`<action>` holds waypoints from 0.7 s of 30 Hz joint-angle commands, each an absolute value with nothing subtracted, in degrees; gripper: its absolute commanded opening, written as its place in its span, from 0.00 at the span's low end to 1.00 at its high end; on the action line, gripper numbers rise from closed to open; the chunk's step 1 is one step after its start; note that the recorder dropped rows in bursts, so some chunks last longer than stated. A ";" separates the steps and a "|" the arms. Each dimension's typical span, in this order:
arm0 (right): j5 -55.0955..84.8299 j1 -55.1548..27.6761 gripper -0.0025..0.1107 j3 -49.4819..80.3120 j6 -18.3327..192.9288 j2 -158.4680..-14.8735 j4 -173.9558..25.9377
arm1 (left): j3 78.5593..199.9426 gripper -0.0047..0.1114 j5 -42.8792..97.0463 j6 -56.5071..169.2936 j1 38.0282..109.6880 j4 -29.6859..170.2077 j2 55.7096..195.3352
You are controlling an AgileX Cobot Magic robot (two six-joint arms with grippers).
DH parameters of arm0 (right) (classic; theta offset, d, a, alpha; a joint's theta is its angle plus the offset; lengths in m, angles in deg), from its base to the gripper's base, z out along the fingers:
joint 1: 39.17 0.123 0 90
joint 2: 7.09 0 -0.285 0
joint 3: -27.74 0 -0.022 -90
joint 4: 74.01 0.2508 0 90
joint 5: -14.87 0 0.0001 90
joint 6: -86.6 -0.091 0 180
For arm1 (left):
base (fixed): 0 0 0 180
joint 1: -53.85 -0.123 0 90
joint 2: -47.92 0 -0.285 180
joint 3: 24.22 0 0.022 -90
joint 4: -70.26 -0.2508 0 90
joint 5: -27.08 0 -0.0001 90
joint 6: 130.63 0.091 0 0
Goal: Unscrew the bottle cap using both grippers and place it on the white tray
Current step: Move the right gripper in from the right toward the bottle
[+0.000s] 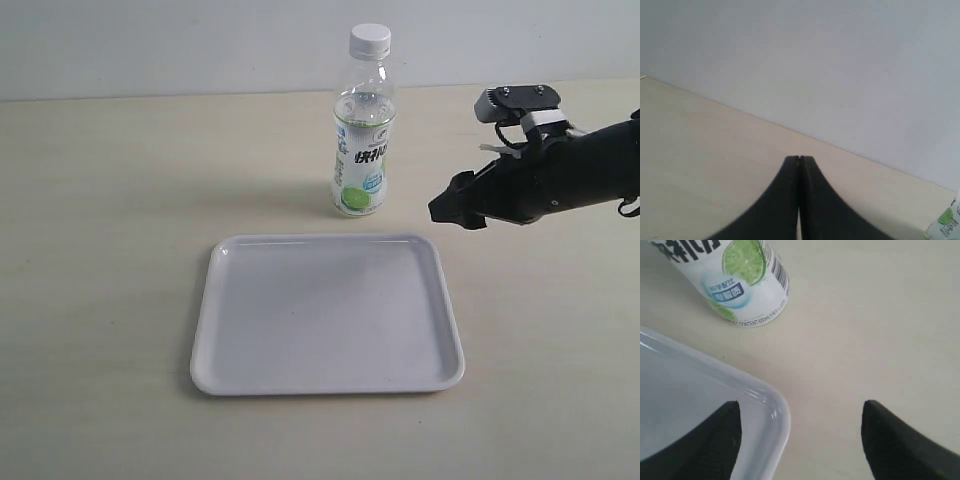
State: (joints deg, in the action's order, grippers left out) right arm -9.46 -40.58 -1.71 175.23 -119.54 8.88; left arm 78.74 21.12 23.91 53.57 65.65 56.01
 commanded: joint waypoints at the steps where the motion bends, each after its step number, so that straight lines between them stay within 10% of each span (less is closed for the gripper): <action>1: -12.23 -40.65 0.59 -1.03 171.86 -118.87 3.54 | 78.56 0.04 21.20 24.15 53.90 65.99 55.71; 21: -7.43 -40.52 0.56 6.89 95.85 -116.20 -58.73 | 78.56 0.04 21.20 24.15 53.90 65.99 55.71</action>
